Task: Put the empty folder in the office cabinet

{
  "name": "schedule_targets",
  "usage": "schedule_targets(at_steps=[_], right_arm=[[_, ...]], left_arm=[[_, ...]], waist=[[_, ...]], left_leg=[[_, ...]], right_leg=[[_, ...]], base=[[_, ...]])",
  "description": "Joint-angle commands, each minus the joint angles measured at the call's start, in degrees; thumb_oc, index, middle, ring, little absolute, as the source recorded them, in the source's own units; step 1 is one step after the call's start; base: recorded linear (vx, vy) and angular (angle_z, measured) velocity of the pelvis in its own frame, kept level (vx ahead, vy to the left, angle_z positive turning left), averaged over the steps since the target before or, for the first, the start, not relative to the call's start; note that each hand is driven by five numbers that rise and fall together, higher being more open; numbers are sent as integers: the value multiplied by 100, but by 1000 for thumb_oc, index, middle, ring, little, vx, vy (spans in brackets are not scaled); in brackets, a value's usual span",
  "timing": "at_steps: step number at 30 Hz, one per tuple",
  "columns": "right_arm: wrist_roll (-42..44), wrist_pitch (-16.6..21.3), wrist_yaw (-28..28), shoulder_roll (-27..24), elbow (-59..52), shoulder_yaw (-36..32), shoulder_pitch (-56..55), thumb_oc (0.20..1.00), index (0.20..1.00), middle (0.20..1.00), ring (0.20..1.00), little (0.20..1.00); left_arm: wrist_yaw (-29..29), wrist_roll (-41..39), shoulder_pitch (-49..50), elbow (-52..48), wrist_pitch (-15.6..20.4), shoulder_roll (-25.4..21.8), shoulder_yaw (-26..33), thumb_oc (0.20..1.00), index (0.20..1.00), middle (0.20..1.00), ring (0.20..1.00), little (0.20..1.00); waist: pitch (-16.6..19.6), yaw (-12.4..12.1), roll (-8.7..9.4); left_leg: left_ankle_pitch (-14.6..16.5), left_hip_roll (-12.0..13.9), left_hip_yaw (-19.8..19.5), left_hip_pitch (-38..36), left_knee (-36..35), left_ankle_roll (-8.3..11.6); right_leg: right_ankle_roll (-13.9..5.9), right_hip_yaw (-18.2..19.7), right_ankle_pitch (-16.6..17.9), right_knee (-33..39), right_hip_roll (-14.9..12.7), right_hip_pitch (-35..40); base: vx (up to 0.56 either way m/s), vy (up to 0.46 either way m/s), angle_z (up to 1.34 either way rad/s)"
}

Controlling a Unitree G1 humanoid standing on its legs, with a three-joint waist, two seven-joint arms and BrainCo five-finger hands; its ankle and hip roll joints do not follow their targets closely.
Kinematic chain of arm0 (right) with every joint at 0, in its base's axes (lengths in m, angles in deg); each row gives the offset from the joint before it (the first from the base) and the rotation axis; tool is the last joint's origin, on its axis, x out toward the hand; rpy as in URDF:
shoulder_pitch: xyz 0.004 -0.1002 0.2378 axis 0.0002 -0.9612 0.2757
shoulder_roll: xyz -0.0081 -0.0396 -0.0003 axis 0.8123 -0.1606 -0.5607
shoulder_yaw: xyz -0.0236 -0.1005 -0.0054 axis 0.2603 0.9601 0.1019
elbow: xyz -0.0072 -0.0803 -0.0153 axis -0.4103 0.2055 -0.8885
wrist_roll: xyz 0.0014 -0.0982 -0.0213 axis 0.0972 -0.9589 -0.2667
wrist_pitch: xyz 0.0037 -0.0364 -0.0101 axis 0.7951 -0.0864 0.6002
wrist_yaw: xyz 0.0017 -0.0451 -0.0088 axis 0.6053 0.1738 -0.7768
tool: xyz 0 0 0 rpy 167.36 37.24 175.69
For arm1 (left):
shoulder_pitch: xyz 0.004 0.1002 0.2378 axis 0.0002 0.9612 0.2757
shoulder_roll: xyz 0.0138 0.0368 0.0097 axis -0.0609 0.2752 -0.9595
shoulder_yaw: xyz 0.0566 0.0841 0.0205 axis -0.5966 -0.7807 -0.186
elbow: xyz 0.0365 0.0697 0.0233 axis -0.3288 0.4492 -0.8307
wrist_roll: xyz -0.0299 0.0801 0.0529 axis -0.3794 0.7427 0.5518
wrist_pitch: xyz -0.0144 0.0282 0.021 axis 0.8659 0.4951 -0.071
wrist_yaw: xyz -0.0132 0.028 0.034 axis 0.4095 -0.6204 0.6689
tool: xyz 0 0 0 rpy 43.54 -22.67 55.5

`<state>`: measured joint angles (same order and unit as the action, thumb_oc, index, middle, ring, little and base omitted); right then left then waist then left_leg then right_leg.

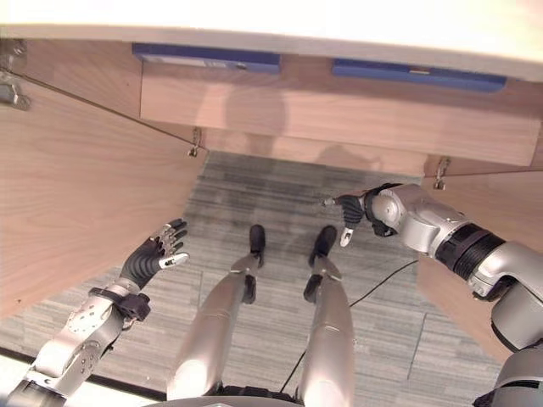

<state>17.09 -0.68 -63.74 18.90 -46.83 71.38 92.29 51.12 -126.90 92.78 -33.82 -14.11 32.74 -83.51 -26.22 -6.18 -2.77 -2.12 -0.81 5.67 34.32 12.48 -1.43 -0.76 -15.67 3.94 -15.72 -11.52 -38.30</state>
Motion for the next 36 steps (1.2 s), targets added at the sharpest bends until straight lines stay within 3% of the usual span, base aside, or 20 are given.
schedule_targets(at_steps=[1, 3, 7, 9, 10, 12, 13, 15, 16, 17, 18, 22, 23, 25, 27, 31, 36], right_arm=[[-603, 24, -175, 264, 833, 233, 288, 1000, 1000, 1000, 1000, 1000], [-842, -33, -180, 603, 1344, 217, 282, 1000, 1000, 1000, 1000, 1000], [-1005, -84, -332, 1336, 2207, -6, 54, 1000, 1000, 1000, 1000, 1000], [-948, -160, -631, 2184, 3248, -515, -404, 1000, 1000, 1000, 1000, 1000], [-684, -185, -909, 2596, 3755, -986, -753, 1000, 1000, 1000, 1000, 1000], [-683, -179, -915, 2601, 3765, -988, -755, 1000, 1000, 1000, 1000, 1000], [-110, -137, -1478, 3023, 4335, -1676, -1170, 1000, 1000, 1000, 1000, 1000], [370, -48, -1928, 3437, 4745, -2350, -1652, 1000, 1000, 1000, 1000, 1000], [551, 18, -2142, 3586, 4815, -2646, -1866, 1000, 1000, 1000, 1000, 1000], [627, 63, -2477, 3871, 4858, -2956, -2253, 1000, 1000, 1000, 1000, 1000], [627, 62, -2478, 3872, 4858, -2956, -2253, 1000, 1000, 1000, 1000, 1000], [926, 144, -2610, 4190, 4855, -3469, -3060, 1000, 1000, 1000, 1000, 1000], [926, 144, -2611, 4190, 4854, -3468, -3061, 1000, 1000, 1000, 1000, 1000], [1050, 188, -2534, 4301, 4909, -3771, -3660, 1000, 1000, 1000, 1000, 1000], [1071, 193, -2548, 4324, 5048, -3942, -3900, 1000, 1000, 1000, 1000, 1000], [1329, 248, -2704, 4331, 5277, -4434, -4386, 1000, 1000, 1000, 1000, 1000], [1790, 316, -2841, 4357, 5464, -4965, -4682, 1000, 1000, 1000, 1000, 1000]], left_arm=[[-63, 579, -39, 130, 93, -309, -70, 1000, 1000, 1000, 1000, 1000], [-167, 1081, -123, 445, -15, -395, -158, 1000, 1000, 1000, 1000, 1000], [-288, 1264, -215, 1336, -122, -321, -306, 1000, 1000, 1000, 1000, 1000], [-304, 1199, -247, 2336, -200, -33, -326, 1000, 1000, 1000, 1000, 1000], [-310, 840, -260, 3149, -223, 363, -301, 1000, 1000, 1000, 1000, 1000], [-312, 839, -269, 3165, -212, 364, -310, 1000, 1000, 1000, 1000, 1000], [-208, 320, -404, 4378, -228, 1034, -176, 1000, 1000, 1000, 1000, 1000], [-66, -11, -624, 5613, -254, 1671, 24, 1000, 1000, 1000, 1000, 1000], [66, 15, -790, 6329, -251, 1895, 166, 1000, 1000, 1000, 1000, 1000], [238, 406, -976, 7248, -239, 2167, 492, 1000, 1000, 1000, 1000, 1000], [237, 406, -977, 7250, -237, 2168, 492, 1000, 1000, 1000, 1000, 1000], [294, 1141, -990, 8333, -260, 2390, 1072, 1000, 1000, 1000, 1000, 1000], [294, 1141, -989, 8333, -259, 2391, 1072, 1000, 1000, 1000, 1000, 1000], [196, 1536, -788, 8746, -321, 2503, 1311, 1000, 1000, 1000, 1000, 1000], [182, 1627, -716, 8824, -316, 2574, 1355, 1000, 1000, 1000, 1000, 1000], [152, 1794, -780, 8757, -267, 2640, 1239, 1000, 1000, 1000, 1000, 1000], [196, 2048, -969, 8684, -156, 2665, 994, 1000, 1000, 1000, 1000, 1000]], waist=[[206, -73, 46], [297, -91, 73], [415, -132, 147], [604, -149, 176], [768, -129, 188], [760, -134, 188], [931, -70, 215], [1087, 24, 231], [1115, 95, 259], [1182, 244, 358], [1181, 244, 356], [1520, 472, 532], [1518, 470, 530], [1851, 582, 541], [2032, 647, 540], [2347, 818, 482], [2382, 939, 427]], left_leg=[[-213, 296, -48, -277, -638, 387], [-213, 330, -73, -477, -695, 387], [-258, 417, -113, -922, -875, 432], [-540, 533, -85, -1268, -1137, 449], [-626, 618, -85, -1480, -1266, 488], [-629, 620, -83, -1496, -1276, 490], [-694, 708, -88, -1653, -1297, 523], [-620, 739, -107, -1767, -1196, 521], [-477, 744, -90, -1777, -964, 510], [5, 703, -44, -1936, -340, 448], [10, 705, -44, -1934, -332, 448], [444, 594, -72, -2322, 925, 356], [449, 597, -71, -2323, 930, 356], [523, 542, -151, -2827, 1070, 356], [571, 514, -178, -3082, 802, 357], [1131, 374, -80, -3730, -456, 289], [1048, 114, -168, -3945, -1128, 165]], right_leg=[[-572, -117, -353, 94, -100, 756], [-544, -112, -389, 169, -31, 968], [-506, -114, -418, 415, 131, 1439], [-420, -156, -287, 821, 326, 1863], [-391, -156, -289, 1019, 464, 2122], [-390, -156, -285, 1030, 467, 2138], [-361, -149, -300, 1196, 583, 2351], [-332, -92, -324, 1276, 631, 2529], [-301, -53, -362, 1241, 625, 2576], [-254, 71, -390, 1195, 552, 2682], [-254, 71, -390, 1195, 553, 2683], [-177, 197, -354, 1259, 547, 2952], [-177, 198, -354, 1260, 550, 2955], [-211, 316, -268, 1432, 656, 3163], [-257, 336, -216, 1541, 696, 3225], [-407, 306, 19, 1651, 671, 3157], [-587, 294, 405, 1661, 529, 2903]], base=[[29, -87, 2], [39, -106, -2], [11, -107, -8], [-19, -159, -11], [42, -138, -8], [15, -80, -8], [30, -108, -7], [16, -99, 1], [-46, -49, -1], [-49, -31, -9], [-37, -27, -13], [27, -3, -3], [82, 53, -20], [93, 93, -28], [42, 100, -27], [-59, 136, -19], [-214, 203, 11]])
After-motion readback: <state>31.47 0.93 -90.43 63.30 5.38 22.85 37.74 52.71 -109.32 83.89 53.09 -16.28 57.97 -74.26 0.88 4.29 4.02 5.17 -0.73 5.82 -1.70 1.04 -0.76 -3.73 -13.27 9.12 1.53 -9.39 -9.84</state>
